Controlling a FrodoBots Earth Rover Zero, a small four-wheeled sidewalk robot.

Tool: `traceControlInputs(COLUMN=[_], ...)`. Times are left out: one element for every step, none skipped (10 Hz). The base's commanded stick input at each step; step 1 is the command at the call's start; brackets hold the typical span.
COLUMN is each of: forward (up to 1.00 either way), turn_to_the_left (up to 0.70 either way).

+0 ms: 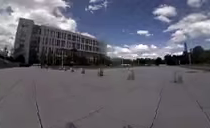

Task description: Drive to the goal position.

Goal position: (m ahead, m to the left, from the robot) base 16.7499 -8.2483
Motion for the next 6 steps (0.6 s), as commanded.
traceControlInputs(forward=[0.70, 0.70, 0.70, 0.70, 0.70, 0.70], turn_to_the_left=[-0.31, -0.31, -0.31, -0.31, -0.31, -0.31])
